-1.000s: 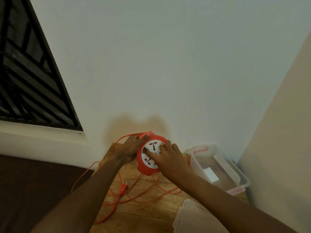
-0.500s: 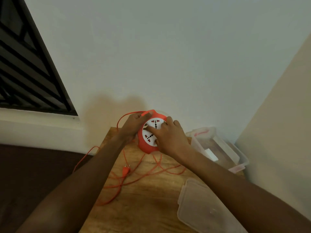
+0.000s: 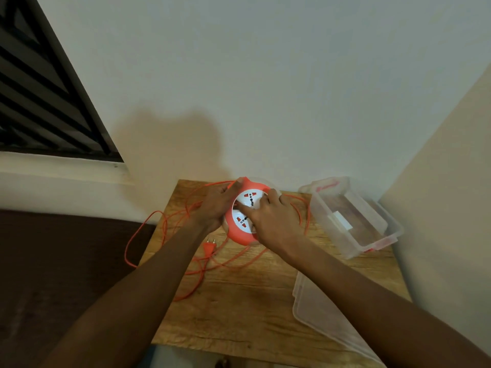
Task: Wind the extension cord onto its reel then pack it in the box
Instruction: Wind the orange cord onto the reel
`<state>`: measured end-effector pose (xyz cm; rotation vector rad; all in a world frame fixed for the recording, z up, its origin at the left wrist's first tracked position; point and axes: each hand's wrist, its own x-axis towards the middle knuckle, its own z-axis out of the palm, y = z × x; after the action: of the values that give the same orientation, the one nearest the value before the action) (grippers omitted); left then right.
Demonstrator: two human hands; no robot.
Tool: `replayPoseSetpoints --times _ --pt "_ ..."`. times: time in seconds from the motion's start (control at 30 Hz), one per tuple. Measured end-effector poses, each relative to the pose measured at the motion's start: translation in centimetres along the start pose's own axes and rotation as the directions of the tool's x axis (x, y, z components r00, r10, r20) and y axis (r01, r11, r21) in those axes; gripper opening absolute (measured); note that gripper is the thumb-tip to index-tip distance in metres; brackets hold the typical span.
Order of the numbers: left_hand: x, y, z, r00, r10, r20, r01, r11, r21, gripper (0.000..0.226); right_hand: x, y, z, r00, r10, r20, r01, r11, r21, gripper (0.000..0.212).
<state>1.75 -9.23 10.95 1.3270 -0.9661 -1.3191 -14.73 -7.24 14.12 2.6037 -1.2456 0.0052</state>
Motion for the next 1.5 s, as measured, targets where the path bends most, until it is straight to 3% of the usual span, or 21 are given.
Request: replayPoseSetpoints --times 0.17,0.33,0.47,0.73,0.87,1.0,1.1,1.17,1.2,1.27,1.37,1.43,1.5 --pt "0.2 1.0 -0.2 0.999 -0.033 0.024 0.034 0.999 -0.038 0.038 0.5 0.2 -0.3 1.0 0.004 -0.029 -0.005 1.0 -0.007 0.074" --pt "0.3 1.3 -0.6 0.999 -0.024 0.039 0.027 0.997 -0.07 0.046 1.2 0.3 -0.7 0.999 -0.01 -0.046 0.008 1.0 -0.024 0.075" --pt "0.3 1.4 -0.9 0.999 -0.037 0.019 0.038 0.993 -0.109 0.041 1.5 0.4 -0.9 0.998 -0.007 -0.063 0.007 1.0 -0.009 0.071" --pt "0.6 2.1 -1.0 1.0 -0.008 -0.011 0.007 1.0 -0.022 0.071 3.0 0.1 -1.7 1.0 0.009 -0.023 -0.009 1.0 -0.021 0.07" --pt "0.6 2.5 -1.0 1.0 0.008 -0.007 -0.009 0.999 -0.045 0.079 3.1 -0.2 -1.4 0.989 0.128 -0.079 -0.115 0.981 0.154 0.065" --pt "0.3 2.3 -0.5 0.998 0.037 -0.041 -0.04 0.997 -0.066 0.076 2.7 -0.6 -1.0 0.945 0.325 -0.043 -0.276 0.859 0.432 0.063" --pt "0.1 1.5 -0.4 0.995 0.053 -0.08 -0.057 0.997 -0.053 0.077 2.1 -1.2 -0.6 0.884 0.449 0.127 -0.416 0.637 0.649 0.061" --pt "0.1 0.7 -0.8 0.995 0.056 -0.078 -0.061 0.997 -0.056 0.077 1.7 -1.3 -0.3 0.863 0.448 0.235 -0.461 0.503 0.732 0.056" --pt "-0.1 0.4 -1.0 0.996 0.06 -0.059 -0.062 0.997 -0.045 0.073 1.4 -1.3 -0.2 0.869 0.413 0.272 -0.463 0.488 0.74 0.057" --pt "-0.4 0.2 -1.3 0.999 0.038 -0.029 -0.04 0.998 -0.039 0.062 0.8 -1.5 -0.2 0.896 0.334 0.292 -0.438 0.564 0.7 0.067" --pt "-0.7 0.5 -1.2 1.0 -0.018 -0.01 0.018 0.997 -0.078 0.061 0.2 -1.6 -0.6 0.945 0.287 0.154 -0.326 0.822 0.467 0.073" --pt "-0.8 1.0 -1.1 1.0 -0.022 0.006 0.023 0.998 -0.061 0.065 -0.1 -1.1 -1.0 0.987 0.16 0.017 -0.158 0.944 0.289 0.066" --pt "-0.7 1.4 -1.4 0.999 -0.038 0.017 0.039 0.998 -0.043 0.059 -0.2 -0.3 -1.2 0.998 -0.04 -0.046 0.048 0.979 0.198 0.062"
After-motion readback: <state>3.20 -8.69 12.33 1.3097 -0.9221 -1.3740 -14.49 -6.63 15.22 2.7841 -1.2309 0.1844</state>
